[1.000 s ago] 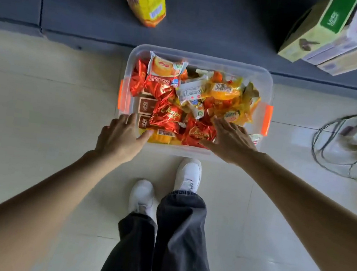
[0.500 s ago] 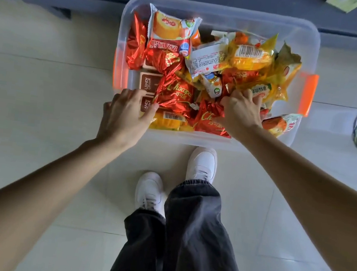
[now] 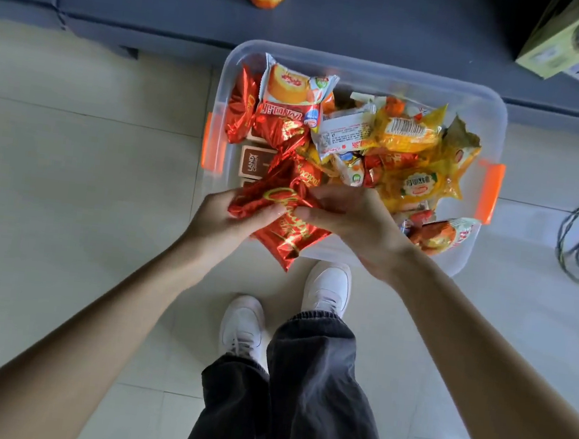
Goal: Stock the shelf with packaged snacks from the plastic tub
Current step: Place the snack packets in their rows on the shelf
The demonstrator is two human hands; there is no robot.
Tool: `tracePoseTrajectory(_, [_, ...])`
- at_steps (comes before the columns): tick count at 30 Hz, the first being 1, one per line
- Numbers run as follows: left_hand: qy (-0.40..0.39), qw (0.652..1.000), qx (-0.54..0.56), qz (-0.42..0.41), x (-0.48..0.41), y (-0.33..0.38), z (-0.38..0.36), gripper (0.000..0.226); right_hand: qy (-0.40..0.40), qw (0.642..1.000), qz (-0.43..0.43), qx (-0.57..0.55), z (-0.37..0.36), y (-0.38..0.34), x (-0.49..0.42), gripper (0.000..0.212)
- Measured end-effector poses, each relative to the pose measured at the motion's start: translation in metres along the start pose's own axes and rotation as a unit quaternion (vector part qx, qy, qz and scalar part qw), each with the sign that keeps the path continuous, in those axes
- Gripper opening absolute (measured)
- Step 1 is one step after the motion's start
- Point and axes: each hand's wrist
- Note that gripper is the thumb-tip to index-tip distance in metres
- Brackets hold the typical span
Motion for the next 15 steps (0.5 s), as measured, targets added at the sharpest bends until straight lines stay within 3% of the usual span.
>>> tracePoseTrajectory(3, [0.047, 0.991, 0.118, 0.049, 0.002, -0.002, 0.021, 0.036, 0.083, 0.982, -0.036, -0.165, -0.008, 0.003, -0.011, 0.013])
tracePoseTrajectory(7, [0.101, 0.964, 0.234, 0.082, -0.001, -0.008, 0.054, 0.01, 0.233, 0.963, -0.128, -0.044, -0.01, 0.038, -0.038, 0.024])
tracePoseTrajectory(11, [0.103, 0.955, 0.258, 0.106, -0.007, -0.015, 0.072, 0.013, 0.285, 0.936, -0.187, -0.087, -0.028, 0.063, -0.062, 0.019])
tracePoseTrajectory(13, [0.102, 0.95, 0.27, 0.116, -0.009, -0.018, 0.075, 0.012, 0.288, 0.936, -0.198, -0.052, -0.041, 0.07, -0.076, 0.035])
tracePoseTrajectory(15, [0.101, 0.945, 0.284, 0.127, -0.012, -0.021, 0.073, 0.009, 0.303, 0.927, -0.218, -0.025, -0.052, 0.074, -0.087, 0.069])
Point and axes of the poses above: each hand's wrist, its own x-axis away from the middle knuckle, its own z-axis out of the back of the hand, y = z × x, and after that the axes turned 14 degrees about z, right-handed
